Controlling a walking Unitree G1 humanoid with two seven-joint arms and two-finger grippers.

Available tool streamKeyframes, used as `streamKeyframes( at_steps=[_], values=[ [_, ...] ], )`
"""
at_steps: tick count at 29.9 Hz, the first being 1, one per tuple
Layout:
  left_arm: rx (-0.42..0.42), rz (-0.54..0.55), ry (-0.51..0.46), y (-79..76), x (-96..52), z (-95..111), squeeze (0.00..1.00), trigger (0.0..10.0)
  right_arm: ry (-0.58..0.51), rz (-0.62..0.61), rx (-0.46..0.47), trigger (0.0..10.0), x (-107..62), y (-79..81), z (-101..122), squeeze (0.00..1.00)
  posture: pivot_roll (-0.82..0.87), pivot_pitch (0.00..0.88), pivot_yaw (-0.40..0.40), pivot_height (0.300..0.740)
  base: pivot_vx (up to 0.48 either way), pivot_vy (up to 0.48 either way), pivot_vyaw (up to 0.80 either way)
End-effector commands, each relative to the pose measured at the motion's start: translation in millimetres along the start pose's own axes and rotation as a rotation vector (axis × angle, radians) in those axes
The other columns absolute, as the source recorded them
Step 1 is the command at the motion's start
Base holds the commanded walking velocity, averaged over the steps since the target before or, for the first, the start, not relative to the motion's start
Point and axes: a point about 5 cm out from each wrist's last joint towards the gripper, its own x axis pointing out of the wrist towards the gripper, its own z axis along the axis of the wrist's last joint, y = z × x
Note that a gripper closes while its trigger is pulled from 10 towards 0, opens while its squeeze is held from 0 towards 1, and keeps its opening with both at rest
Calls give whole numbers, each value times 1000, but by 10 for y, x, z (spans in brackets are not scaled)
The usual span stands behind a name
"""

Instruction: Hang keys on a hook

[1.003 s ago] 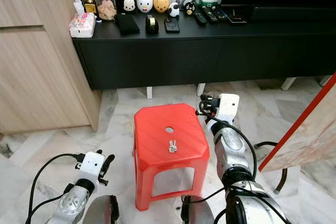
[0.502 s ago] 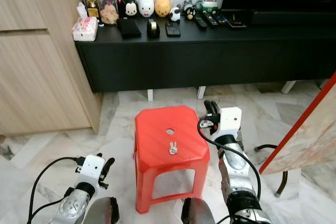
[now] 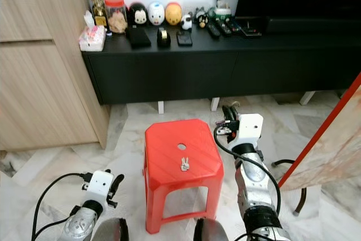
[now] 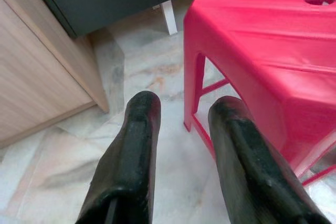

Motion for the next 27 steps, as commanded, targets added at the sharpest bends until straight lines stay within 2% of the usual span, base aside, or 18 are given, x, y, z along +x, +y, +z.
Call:
streamKeyframes(
  at_steps=[1, 3, 13, 17, 20, 27],
  values=[
    [-5, 2, 30, 0, -38, -72, 0, 10000, -22, -6, 3, 10000, 0, -14, 46, 0, 11, 0, -73, 700, 0, 0, 0],
    [-15, 7, 62, -1, -73, -137, 0, 10000, -23, -6, 5, 10000, -8, -9, 47, 0, 11, 0, -74, 715, 0, 0, 0],
    [-52, 27, 151, -28, -203, -335, 0, 10000, -34, -13, 19, 10000, -10, -30, 90, 0, 6, 0, -84, 719, 0, 0, 0],
    [-74, 28, 205, -65, -276, -441, 0, 10000, -46, -17, 3, 10000, -3, -54, 125, 0, 1, 0, -88, 740, 0, 0, 0],
    [-80, 25, 242, -90, -315, -502, 0, 10000, -55, -15, 6, 10000, 0, -49, 148, 0, 0, 0, -89, 740, 0, 0, 0],
    [-96, 18, 266, -112, -350, -547, 0, 10000, -47, -39, 21, 10000, -20, -77, 129, 0, 0, 0, -90, 740, 0, 0, 0]
  ],
)
